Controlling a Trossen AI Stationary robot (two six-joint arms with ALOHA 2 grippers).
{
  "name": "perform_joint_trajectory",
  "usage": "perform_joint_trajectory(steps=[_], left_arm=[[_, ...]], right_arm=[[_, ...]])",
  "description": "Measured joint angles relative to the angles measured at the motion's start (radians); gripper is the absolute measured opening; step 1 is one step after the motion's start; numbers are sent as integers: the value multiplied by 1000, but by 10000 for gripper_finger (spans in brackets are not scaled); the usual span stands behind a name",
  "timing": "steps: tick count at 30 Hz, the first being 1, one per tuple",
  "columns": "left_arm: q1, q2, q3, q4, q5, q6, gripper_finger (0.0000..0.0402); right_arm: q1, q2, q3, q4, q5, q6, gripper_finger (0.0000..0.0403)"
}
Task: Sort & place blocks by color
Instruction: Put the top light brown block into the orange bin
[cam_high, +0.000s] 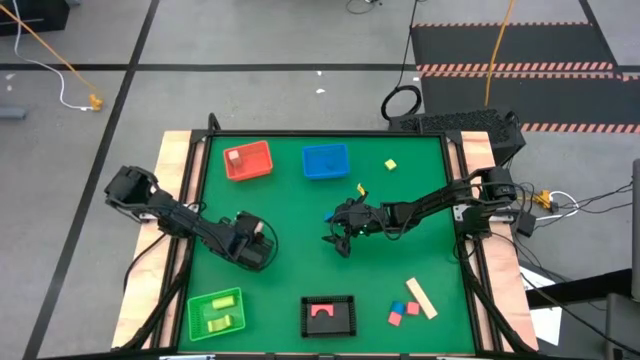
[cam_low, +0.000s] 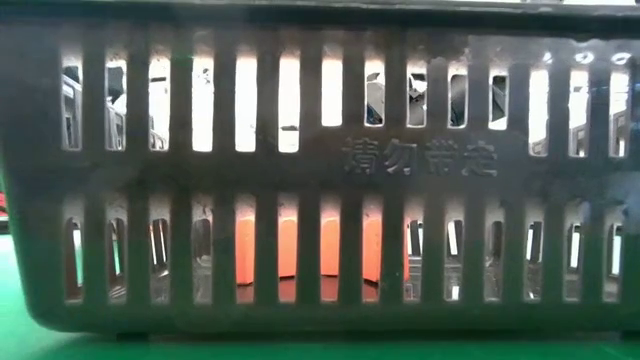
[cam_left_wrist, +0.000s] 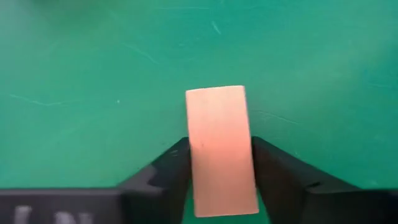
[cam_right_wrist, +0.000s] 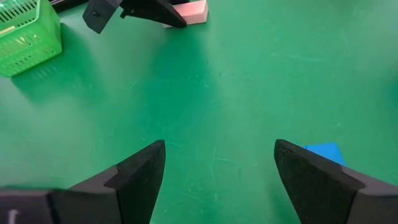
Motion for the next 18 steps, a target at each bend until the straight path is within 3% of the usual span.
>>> perform_joint_trajectory(steps=[2, 10, 18], left_arm=[[-4, -5, -1, -1, 1, 1, 130], [-3, -6, 17, -12, -24, 22, 130], [33, -142, 51, -5, -136, 151, 130]], right_arm=[[0, 0, 0, 0, 0, 2, 293], [0, 0, 0, 0, 0, 7, 293], [0, 0, 0, 9, 0, 7, 293]])
